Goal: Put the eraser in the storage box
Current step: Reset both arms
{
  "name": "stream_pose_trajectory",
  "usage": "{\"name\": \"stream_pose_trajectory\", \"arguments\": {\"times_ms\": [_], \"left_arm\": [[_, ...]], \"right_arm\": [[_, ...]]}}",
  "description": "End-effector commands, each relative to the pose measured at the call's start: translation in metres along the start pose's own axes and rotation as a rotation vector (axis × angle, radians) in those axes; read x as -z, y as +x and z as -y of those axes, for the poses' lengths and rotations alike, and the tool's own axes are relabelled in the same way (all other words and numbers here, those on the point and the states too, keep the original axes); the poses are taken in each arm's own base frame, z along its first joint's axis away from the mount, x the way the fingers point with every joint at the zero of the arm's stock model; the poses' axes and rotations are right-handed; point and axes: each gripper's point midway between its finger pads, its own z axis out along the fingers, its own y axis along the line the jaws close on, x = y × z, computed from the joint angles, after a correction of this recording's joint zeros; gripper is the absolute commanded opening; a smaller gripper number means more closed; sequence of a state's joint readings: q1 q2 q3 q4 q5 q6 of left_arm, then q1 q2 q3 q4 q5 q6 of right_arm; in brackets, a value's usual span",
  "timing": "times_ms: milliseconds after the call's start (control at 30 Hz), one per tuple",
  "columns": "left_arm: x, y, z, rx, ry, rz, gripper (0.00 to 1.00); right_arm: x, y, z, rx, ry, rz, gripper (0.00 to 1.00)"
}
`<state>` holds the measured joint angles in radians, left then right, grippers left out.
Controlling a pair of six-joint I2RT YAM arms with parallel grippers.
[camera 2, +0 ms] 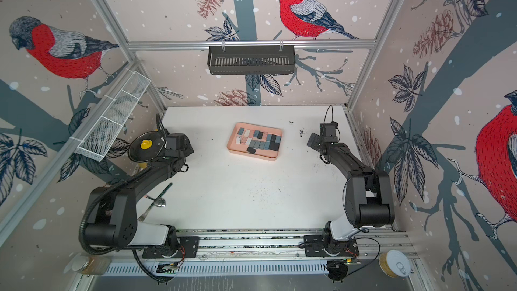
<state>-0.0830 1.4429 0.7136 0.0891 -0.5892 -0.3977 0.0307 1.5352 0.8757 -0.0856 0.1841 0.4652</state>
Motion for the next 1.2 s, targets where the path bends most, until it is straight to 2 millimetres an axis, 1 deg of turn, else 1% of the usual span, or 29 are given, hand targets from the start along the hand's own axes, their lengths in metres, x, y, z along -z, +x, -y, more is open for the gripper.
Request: {"name": "stream_pose_trajectory", "arguments": {"times_ms": [0, 67, 100, 167, 200, 233, 300, 367, 433, 467, 500, 533, 567, 600, 633, 667, 700, 733, 800, 833, 867, 1000, 1167], "left_arm": [[-0.005, -0.026, -0.011, 0.003, -0.083, 0.165, 0.98], [-0.009, -0.020, -0.003, -0.005, -0.033, 0.185, 0.98], [-0.010, -0.021, 0.000, 0.000, -0.007, 0.199, 0.98], [-0.010, -0.021, 0.012, -0.028, 0.062, 0.228, 0.98], [-0.009, -0.024, 0.014, -0.031, 0.077, 0.246, 0.98], [-0.007, -0.023, 0.015, -0.031, 0.100, 0.270, 0.98], [0.000, -0.017, 0.021, -0.048, 0.182, 0.307, 0.98], [0.014, -0.011, 0.023, -0.055, 0.258, 0.381, 1.00], [0.023, -0.002, 0.031, -0.082, 0.341, 0.394, 1.00], [0.030, -0.001, 0.030, -0.090, 0.364, 0.452, 1.00], [0.035, -0.001, 0.027, -0.084, 0.369, 0.499, 1.00], [0.032, -0.002, 0.025, -0.082, 0.347, 0.505, 1.00], [0.029, 0.000, 0.027, -0.098, 0.348, 0.475, 1.00], [0.027, 0.001, 0.027, -0.092, 0.342, 0.446, 1.00], [0.024, 0.002, 0.028, -0.086, 0.338, 0.413, 1.00], [0.025, 0.000, 0.028, -0.079, 0.340, 0.424, 1.00], [0.025, 0.000, 0.027, -0.080, 0.338, 0.426, 1.00], [0.025, 0.001, 0.028, -0.082, 0.340, 0.420, 1.00], [0.024, 0.001, 0.028, -0.082, 0.339, 0.422, 1.00], [0.025, 0.001, 0.028, -0.083, 0.339, 0.420, 1.00], [0.025, 0.001, 0.028, -0.083, 0.339, 0.421, 1.00], [0.024, 0.002, 0.027, -0.084, 0.338, 0.419, 1.00], [0.024, 0.001, 0.028, -0.083, 0.338, 0.419, 1.00]], "right_arm": [[0.001, -0.026, 0.021, 0.011, 0.103, 0.180, 1.00], [-0.001, -0.023, 0.028, 0.034, 0.129, 0.218, 1.00], [0.000, -0.023, 0.031, 0.045, 0.149, 0.245, 1.00], [0.006, -0.020, 0.041, 0.069, 0.185, 0.326, 1.00], [0.010, -0.022, 0.042, 0.073, 0.181, 0.379, 0.99], [0.013, -0.018, 0.043, 0.087, 0.174, 0.426, 1.00], [0.025, -0.020, 0.039, 0.105, 0.142, 0.536, 1.00], [0.029, -0.019, 0.027, 0.164, 0.123, 0.557, 1.00], [0.038, -0.018, 0.019, 0.204, 0.107, 0.622, 1.00], [0.041, -0.014, 0.017, 0.221, 0.088, 0.649, 1.00], [0.047, -0.012, 0.018, 0.214, 0.095, 0.680, 1.00], [0.051, -0.010, 0.017, 0.219, 0.075, 0.690, 0.99], [0.055, -0.007, 0.017, 0.217, 0.050, 0.692, 1.00], [0.060, -0.007, 0.019, 0.204, 0.030, 0.718, 1.00], [0.063, -0.001, 0.026, 0.180, 0.005, 0.728, 1.00], [0.064, 0.002, 0.032, 0.155, -0.025, 0.749, 1.00], [0.072, 0.000, 0.040, 0.131, -0.021, 0.813, 1.00], [0.071, 0.000, 0.037, 0.139, -0.017, 0.804, 1.00], [0.049, 0.000, 0.034, 0.145, 0.004, 0.683, 1.00], [0.050, -0.006, 0.035, 0.139, 0.018, 0.716, 1.00], [0.056, -0.003, 0.035, 0.140, 0.015, 0.740, 1.00], [0.049, -0.002, 0.034, 0.141, 0.021, 0.691, 1.00], [0.049, -0.003, 0.035, 0.142, 0.014, 0.698, 1.00]]}}
